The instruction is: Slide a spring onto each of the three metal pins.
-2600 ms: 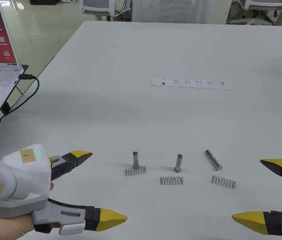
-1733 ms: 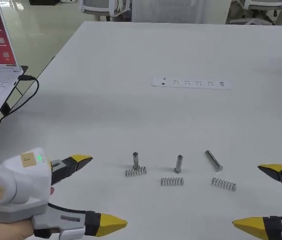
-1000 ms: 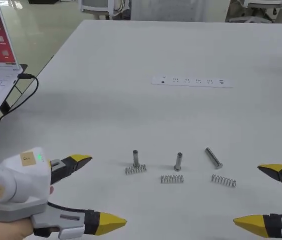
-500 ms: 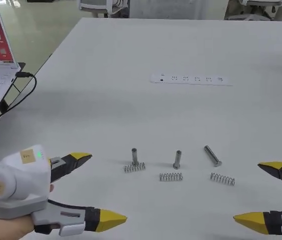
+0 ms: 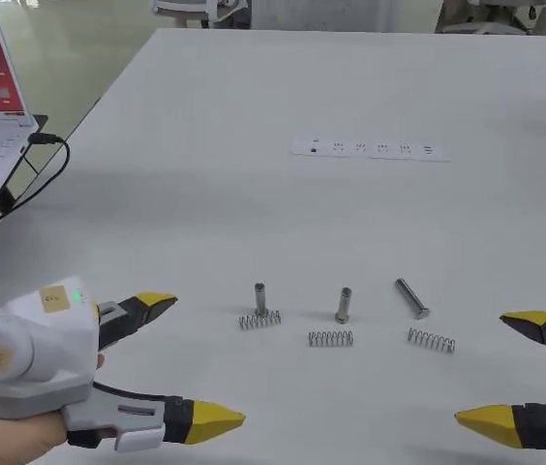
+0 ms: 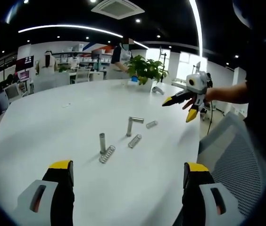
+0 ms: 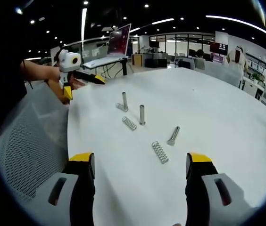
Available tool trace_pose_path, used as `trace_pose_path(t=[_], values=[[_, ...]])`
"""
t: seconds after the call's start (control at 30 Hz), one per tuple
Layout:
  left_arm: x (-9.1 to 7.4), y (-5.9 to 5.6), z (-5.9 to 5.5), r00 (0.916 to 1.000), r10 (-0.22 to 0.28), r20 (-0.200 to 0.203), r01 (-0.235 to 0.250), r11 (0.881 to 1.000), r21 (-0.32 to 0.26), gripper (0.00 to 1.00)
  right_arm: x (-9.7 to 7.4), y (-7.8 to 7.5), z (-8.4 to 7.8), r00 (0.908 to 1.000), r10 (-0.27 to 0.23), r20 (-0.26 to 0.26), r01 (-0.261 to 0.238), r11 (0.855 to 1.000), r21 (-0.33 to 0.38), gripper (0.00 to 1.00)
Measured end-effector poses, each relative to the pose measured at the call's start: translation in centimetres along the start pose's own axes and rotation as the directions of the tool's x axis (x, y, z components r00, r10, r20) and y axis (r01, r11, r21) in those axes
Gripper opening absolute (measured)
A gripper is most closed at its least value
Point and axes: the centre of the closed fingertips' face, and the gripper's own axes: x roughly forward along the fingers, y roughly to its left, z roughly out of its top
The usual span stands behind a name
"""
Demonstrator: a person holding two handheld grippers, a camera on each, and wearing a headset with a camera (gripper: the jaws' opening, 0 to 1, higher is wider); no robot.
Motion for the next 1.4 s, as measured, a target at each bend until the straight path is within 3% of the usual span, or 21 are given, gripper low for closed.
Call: trace_pose_path(t=[0.9, 1.07, 1.4], values=[[0.5, 0.3, 0.0, 0.9999, -0.013, 0.002, 0.013, 1.000, -0.001, 0.94, 0.5, -0.8, 0.7, 0.9992, 0.010, -0.038, -0.008, 0.999, 0.042, 0.74], [0.6, 0.2, 0.2, 0.9998, -0.017, 0.005, 0.017, 1.000, -0.001, 0.94, 0.7, -1.1, 0.8, 0.9978, 0.017, -0.064, -0.014, 0.999, 0.047, 0.69], [0.6, -0.1, 0.2, 0.9995, -0.033, -0.004, 0.033, 0.999, 0.011, 0.94, 2.4, -1.9, 2.6, 0.9954, 0.038, -0.088, -0.034, 0.999, 0.040, 0.63]])
